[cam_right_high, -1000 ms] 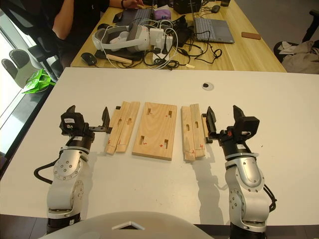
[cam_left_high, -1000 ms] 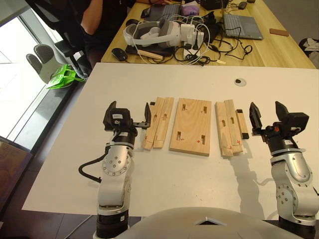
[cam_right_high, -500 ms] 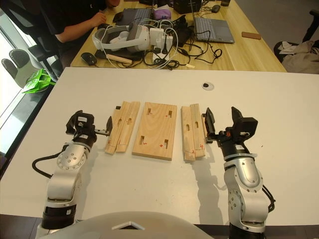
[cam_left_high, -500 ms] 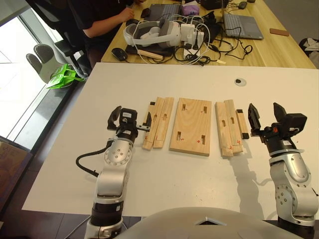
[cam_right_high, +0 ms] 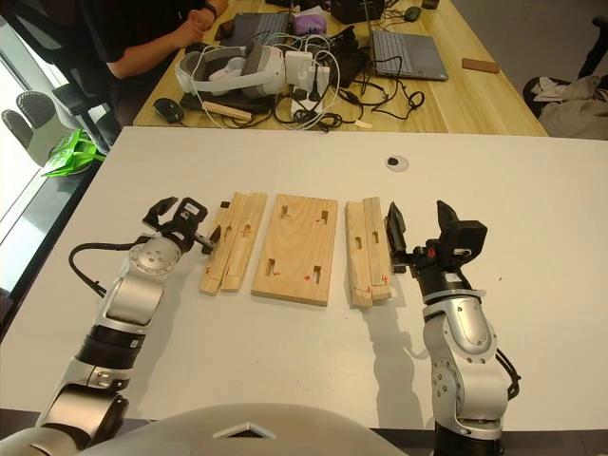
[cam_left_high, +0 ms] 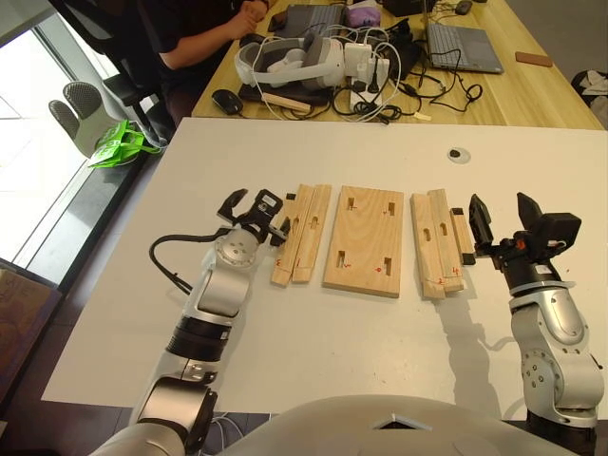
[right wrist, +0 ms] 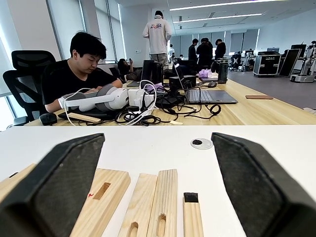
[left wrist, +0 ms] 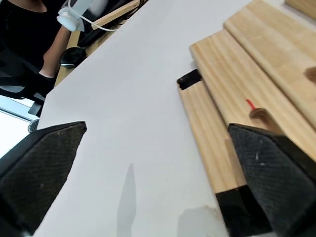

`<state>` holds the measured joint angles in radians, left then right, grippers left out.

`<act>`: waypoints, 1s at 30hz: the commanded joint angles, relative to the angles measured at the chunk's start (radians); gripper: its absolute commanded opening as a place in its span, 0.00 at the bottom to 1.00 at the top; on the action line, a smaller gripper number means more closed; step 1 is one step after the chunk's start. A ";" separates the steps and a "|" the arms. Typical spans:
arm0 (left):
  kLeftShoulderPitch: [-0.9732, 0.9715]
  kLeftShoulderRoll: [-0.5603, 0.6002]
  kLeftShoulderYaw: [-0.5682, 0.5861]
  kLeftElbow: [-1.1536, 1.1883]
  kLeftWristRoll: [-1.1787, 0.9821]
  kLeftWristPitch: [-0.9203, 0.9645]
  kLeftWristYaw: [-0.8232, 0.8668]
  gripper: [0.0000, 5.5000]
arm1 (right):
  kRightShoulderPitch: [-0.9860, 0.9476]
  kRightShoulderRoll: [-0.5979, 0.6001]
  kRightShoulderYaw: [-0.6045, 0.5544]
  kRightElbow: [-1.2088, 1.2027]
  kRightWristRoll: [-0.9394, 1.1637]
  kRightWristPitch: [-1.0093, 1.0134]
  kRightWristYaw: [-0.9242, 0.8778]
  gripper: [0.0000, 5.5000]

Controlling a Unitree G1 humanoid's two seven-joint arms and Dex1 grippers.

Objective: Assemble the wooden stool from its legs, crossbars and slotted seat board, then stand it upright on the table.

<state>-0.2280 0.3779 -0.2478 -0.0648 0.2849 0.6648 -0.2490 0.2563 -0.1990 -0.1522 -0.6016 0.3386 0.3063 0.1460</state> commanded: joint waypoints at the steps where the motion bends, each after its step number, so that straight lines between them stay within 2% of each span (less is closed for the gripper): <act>1: 0.034 0.023 -0.084 -0.050 0.027 0.054 -0.071 0.98 | -0.020 -0.006 -0.004 -0.005 0.008 0.021 0.003 0.73; 3: 0.036 0.026 -0.096 -0.063 0.038 0.064 -0.080 0.98 | -0.023 -0.008 -0.004 -0.004 0.009 0.023 0.004 0.73; 9: -0.018 -0.046 0.029 -0.085 0.003 0.052 0.005 0.98 | -0.029 -0.013 -0.008 -0.001 0.009 0.027 0.008 0.73; 12: -0.028 -0.040 0.072 -0.080 0.004 0.048 0.027 0.98 | -0.032 -0.014 -0.008 -0.001 0.010 0.030 0.009 0.73; 18: -0.019 0.046 -0.037 0.055 0.115 -0.037 0.029 0.98 | -0.052 -0.022 -0.008 0.003 0.014 0.042 0.017 0.73; 30: -0.031 -0.003 -0.063 0.065 0.141 -0.054 0.013 0.98 | -0.076 -0.031 -0.020 0.012 0.018 0.066 0.044 0.73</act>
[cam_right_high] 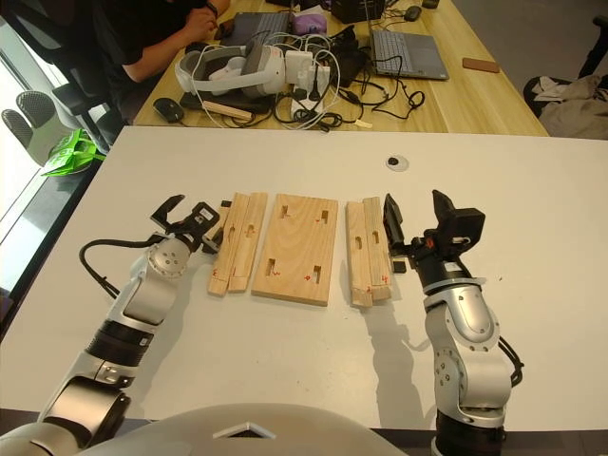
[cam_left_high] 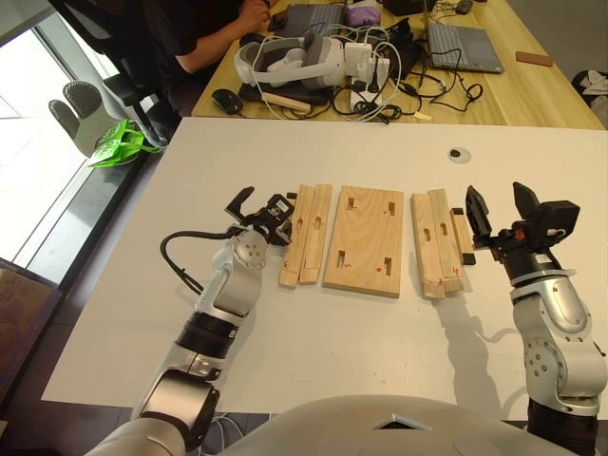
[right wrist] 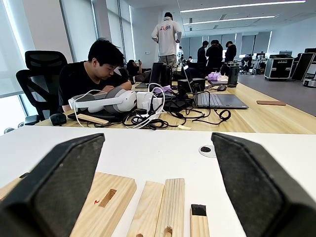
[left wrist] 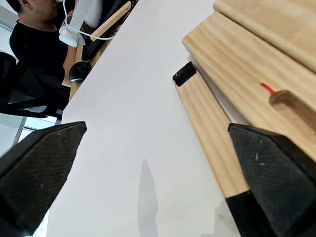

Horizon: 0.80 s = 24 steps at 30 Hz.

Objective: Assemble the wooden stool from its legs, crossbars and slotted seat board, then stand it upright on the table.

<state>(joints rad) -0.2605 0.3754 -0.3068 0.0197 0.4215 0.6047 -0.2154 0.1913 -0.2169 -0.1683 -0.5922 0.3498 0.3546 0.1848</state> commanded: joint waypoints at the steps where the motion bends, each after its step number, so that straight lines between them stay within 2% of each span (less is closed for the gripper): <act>1: 0.004 -0.001 0.000 -0.024 0.002 0.010 -0.024 0.98 | -0.012 -0.013 -0.004 0.003 0.006 0.019 0.006 0.73; 7: 0.027 -0.054 0.026 -0.049 -0.079 0.109 -0.102 0.98 | -0.014 -0.010 0.000 0.008 0.003 0.017 0.008 0.73; 11: 0.040 -0.033 0.006 -0.021 -0.062 0.159 -0.117 0.98 | -0.017 -0.010 0.000 0.009 0.003 0.017 0.008 0.73; 14: 0.031 -0.053 0.055 0.014 -0.100 0.231 -0.119 0.98 | -0.018 -0.009 0.000 0.004 0.005 0.022 0.006 0.73; 17: -0.013 -0.112 0.171 0.074 -0.203 0.311 -0.124 0.98 | -0.021 -0.006 0.003 -0.002 0.006 0.028 0.001 0.73; 20: -0.093 -0.151 0.266 0.177 -0.315 0.366 -0.159 0.89 | -0.019 0.000 0.005 -0.010 0.004 0.031 -0.005 0.74; 24: -0.171 -0.140 0.241 0.292 -0.373 0.385 -0.219 0.78 | -0.015 0.008 0.007 -0.019 0.002 0.033 -0.014 0.74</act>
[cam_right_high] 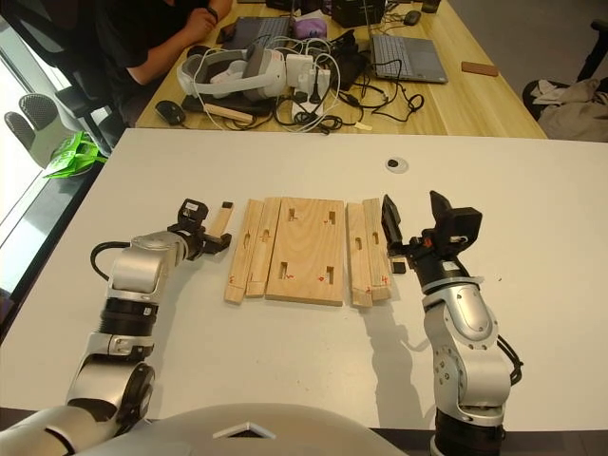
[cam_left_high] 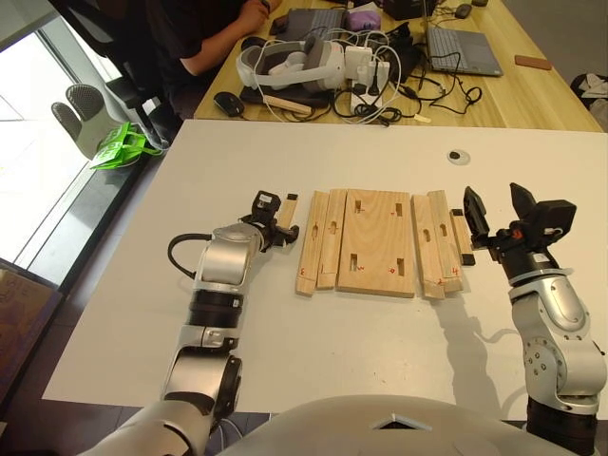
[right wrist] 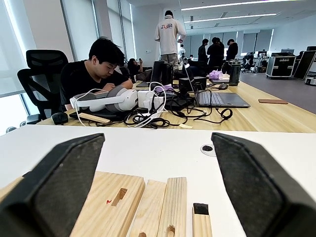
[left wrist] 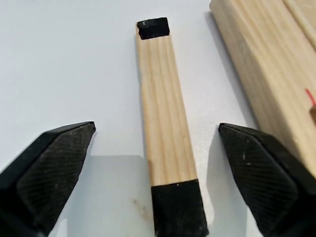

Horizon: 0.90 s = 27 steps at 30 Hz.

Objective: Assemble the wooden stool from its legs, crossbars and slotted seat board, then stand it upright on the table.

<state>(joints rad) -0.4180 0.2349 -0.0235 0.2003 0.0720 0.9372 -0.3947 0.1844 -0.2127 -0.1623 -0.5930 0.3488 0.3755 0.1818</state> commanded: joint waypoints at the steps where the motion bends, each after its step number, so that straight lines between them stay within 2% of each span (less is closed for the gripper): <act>1: -0.024 0.004 -0.055 0.135 -0.027 0.052 -0.050 0.76 | -0.007 0.005 0.002 -0.021 0.003 0.013 -0.013 0.74; 5: -0.068 0.007 -0.078 0.252 -0.046 0.050 -0.079 0.62 | 0.001 0.011 -0.001 -0.035 0.004 0.014 -0.026 0.74; 14: -0.152 0.025 -0.100 0.475 -0.035 -0.006 -0.077 0.42 | -0.005 0.027 0.006 -0.047 0.006 0.014 -0.054 0.74; 22: -0.149 0.038 -0.119 0.478 -0.036 -0.013 -0.100 0.24 | -0.025 0.039 0.008 -0.054 0.009 0.022 -0.072 0.74; 27: -0.114 0.058 -0.115 0.352 -0.003 -0.080 -0.028 0.24 | -0.057 0.044 0.017 -0.055 0.019 0.046 -0.076 0.74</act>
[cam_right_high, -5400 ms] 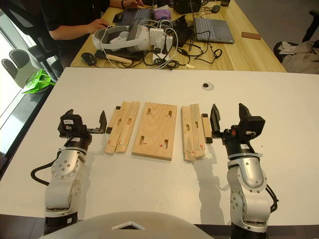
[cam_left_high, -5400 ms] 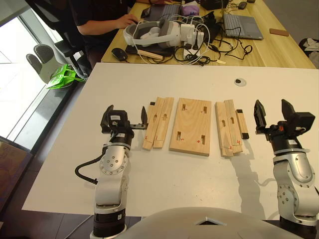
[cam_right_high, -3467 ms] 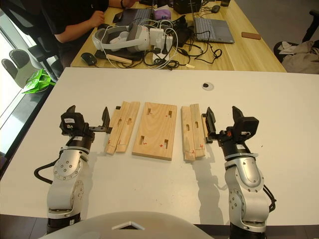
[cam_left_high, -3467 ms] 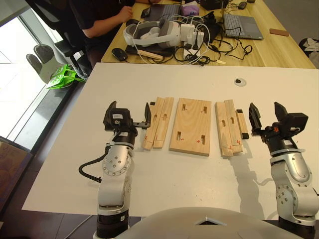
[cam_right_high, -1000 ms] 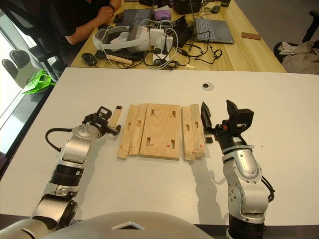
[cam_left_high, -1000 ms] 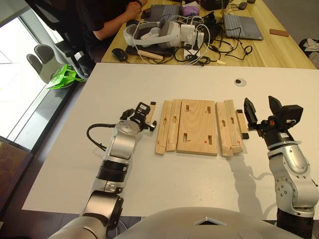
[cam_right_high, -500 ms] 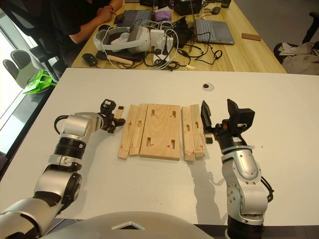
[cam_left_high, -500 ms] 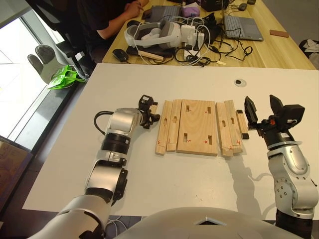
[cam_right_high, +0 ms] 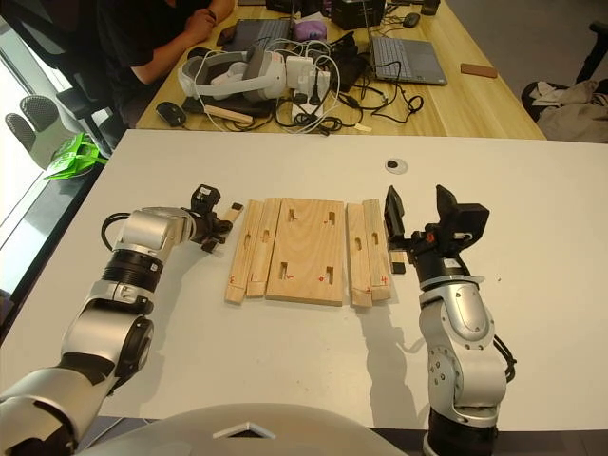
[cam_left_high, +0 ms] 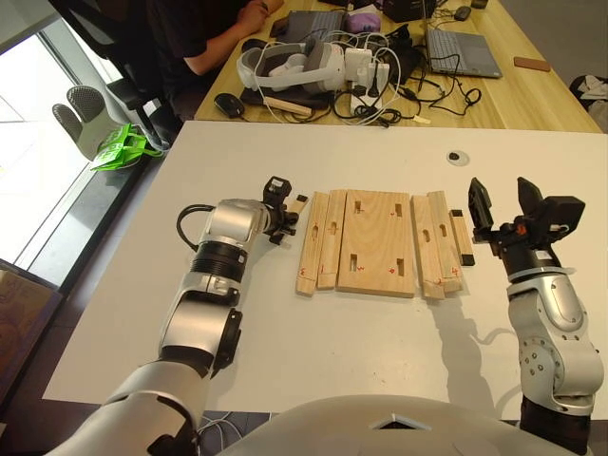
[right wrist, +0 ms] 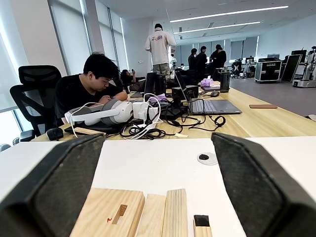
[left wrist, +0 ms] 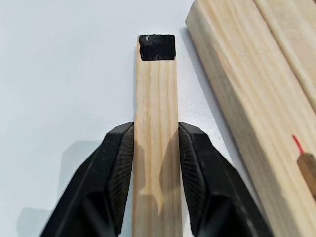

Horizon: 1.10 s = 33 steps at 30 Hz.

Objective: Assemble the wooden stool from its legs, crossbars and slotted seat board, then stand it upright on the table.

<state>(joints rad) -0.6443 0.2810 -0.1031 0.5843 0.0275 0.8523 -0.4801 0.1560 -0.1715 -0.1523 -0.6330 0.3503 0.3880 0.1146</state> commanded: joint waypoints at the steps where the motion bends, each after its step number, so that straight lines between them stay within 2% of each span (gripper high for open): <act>1: 0.124 0.026 -0.045 -0.077 0.063 -0.014 0.083 0.24 | -0.036 0.003 0.010 -0.017 0.025 0.043 -0.009 0.74; 4: 0.149 0.071 -0.062 -0.212 0.127 -0.075 0.160 0.24 | -0.060 0.008 0.016 -0.027 0.063 0.083 -0.011 0.74; 6: 0.158 0.101 -0.043 -0.356 0.170 -0.187 0.228 0.24 | -0.094 0.031 0.016 -0.039 0.165 0.149 -0.011 0.74; 8: 0.185 0.082 -0.006 -0.574 0.159 -0.359 0.274 0.24 | -0.117 0.062 0.011 -0.054 0.413 0.259 -0.003 0.74; 10: 0.227 0.052 -0.018 -0.743 0.138 -0.457 0.273 0.24 | -0.117 0.062 0.006 -0.070 0.617 0.329 -0.006 0.74; 13: 0.306 0.001 -0.077 -0.933 0.131 -0.485 0.270 0.24 | -0.131 0.031 -0.006 -0.070 0.840 0.372 -0.030 0.74; 17: 0.408 -0.016 -0.159 -1.075 0.149 -0.514 0.248 0.24 | -0.174 -0.044 -0.037 -0.042 1.021 0.371 -0.049 0.74; 24: 0.415 -0.044 -0.254 -1.149 0.184 -0.540 0.223 0.24 | -0.264 -0.173 -0.053 0.053 1.028 0.359 0.018 0.74; 33: 0.389 -0.103 -0.380 -1.208 0.241 -0.524 0.194 0.24 | -0.366 -0.197 -0.010 0.148 0.957 0.344 0.105 0.74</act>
<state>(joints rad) -0.2413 0.1775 -0.4725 -0.6114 0.2475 0.3223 -0.2735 -0.1799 -0.3621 -0.1737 -0.4999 1.3262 0.7362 0.2080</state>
